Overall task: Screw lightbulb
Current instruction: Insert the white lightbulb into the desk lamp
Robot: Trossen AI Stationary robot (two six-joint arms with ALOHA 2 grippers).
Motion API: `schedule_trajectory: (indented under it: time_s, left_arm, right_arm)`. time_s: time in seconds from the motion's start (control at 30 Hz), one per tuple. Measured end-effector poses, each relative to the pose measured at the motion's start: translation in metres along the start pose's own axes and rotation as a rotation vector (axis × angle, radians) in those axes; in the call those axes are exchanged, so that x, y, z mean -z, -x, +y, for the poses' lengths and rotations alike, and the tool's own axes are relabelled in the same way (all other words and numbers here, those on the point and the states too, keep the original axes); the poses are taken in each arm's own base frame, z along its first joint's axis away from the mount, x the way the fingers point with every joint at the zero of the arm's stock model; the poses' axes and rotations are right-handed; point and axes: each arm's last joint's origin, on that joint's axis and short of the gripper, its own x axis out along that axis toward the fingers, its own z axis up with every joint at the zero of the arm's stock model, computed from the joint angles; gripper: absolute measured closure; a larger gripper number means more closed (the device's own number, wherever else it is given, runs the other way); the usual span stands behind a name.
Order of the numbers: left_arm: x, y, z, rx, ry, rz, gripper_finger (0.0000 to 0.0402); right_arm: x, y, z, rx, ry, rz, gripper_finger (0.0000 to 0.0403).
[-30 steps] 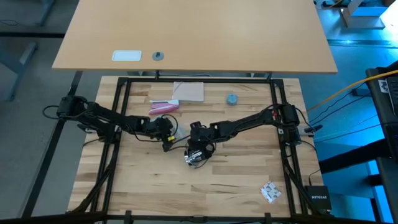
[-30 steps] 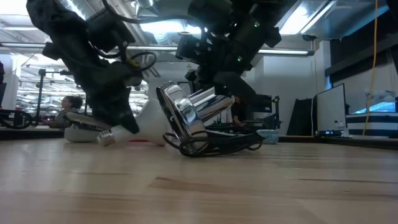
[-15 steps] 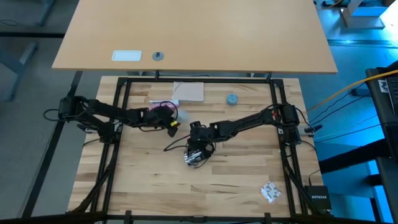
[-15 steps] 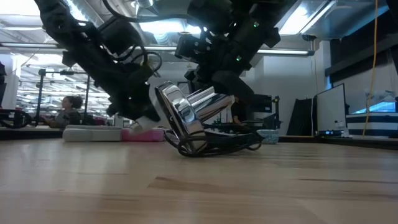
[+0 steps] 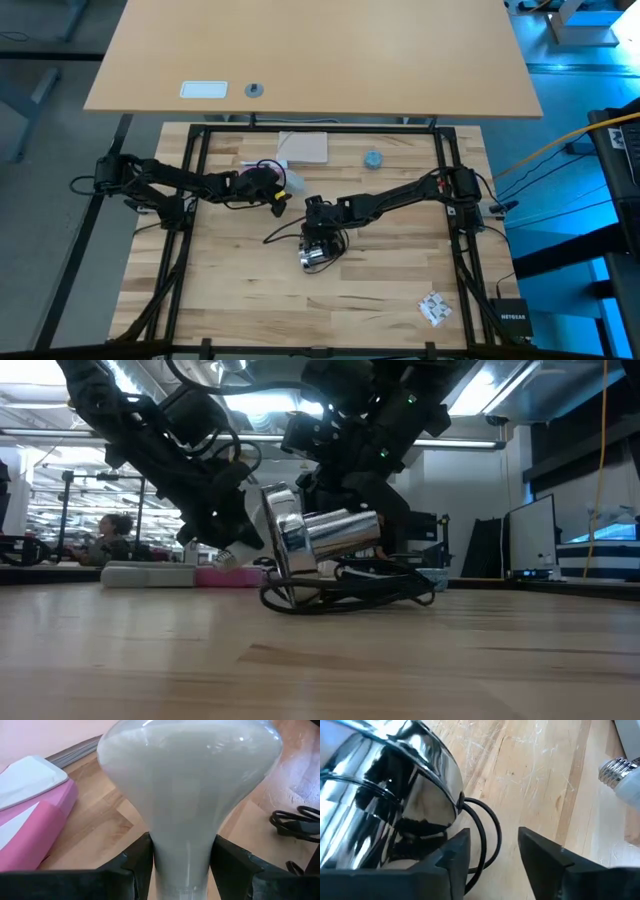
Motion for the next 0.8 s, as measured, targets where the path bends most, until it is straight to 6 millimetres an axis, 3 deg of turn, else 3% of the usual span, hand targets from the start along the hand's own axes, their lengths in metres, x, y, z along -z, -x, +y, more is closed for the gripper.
schedule_trajectory:
  time_s: [0.43,0.8]
  left_arm:
    - [0.0,0.0,0.0,-0.001,-0.001,0.003,0.0246]
    - [0.0,0.0,0.0,-0.001,-0.001,0.005,0.0246]
  right_arm:
    - [-0.001,0.005,-0.001,0.006,0.011,0.007,0.0221]
    - [-0.002,0.05,-0.015,0.083,0.013,0.076,0.0221]
